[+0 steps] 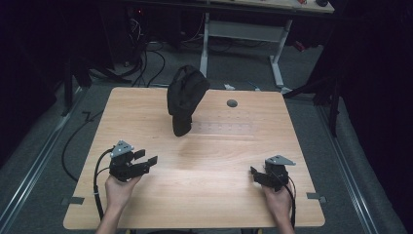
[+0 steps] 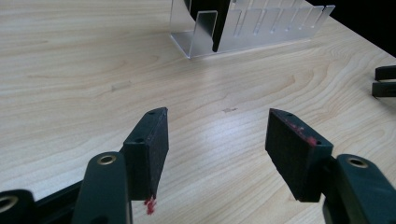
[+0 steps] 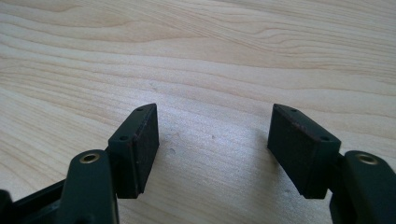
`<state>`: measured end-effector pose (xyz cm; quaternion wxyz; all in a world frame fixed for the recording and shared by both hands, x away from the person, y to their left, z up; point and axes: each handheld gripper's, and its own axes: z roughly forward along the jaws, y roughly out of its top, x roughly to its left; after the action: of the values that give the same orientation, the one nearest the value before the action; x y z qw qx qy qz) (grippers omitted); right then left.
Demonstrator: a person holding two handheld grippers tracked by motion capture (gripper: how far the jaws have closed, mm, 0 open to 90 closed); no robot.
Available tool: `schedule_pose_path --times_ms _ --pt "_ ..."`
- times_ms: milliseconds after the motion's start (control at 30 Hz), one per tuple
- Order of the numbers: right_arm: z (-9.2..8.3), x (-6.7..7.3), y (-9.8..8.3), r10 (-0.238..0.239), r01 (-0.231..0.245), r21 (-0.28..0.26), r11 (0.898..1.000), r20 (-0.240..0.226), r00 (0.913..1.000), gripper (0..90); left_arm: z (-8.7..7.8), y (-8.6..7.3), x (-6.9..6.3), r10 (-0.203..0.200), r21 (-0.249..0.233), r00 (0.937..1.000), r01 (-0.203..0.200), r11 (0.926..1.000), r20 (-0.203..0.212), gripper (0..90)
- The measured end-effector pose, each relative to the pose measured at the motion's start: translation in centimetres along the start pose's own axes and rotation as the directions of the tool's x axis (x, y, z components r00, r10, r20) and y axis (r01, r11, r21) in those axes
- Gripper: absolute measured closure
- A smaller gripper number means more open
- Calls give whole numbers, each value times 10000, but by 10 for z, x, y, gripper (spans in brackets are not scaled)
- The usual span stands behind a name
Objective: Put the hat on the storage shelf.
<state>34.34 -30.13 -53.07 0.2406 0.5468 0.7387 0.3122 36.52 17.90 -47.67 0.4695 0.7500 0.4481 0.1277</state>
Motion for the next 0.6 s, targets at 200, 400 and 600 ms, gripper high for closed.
schedule_pose_path --times_ms 200,400,600 --pt "0 0 0 0 0 0 10000 0 10000 339 4 -7 -1 -89 127 10000 89 9999 11 391" --pt "0 0 0 1 -1 2 10000 -1 10000 339 10 -13 -5 178 389 9997 -170 9991 -186 380" --pt "0 0 0 -29 29 -6 10000 -11 10000 339 17 -21 -6 116 606 9997 -104 9981 -192 375"
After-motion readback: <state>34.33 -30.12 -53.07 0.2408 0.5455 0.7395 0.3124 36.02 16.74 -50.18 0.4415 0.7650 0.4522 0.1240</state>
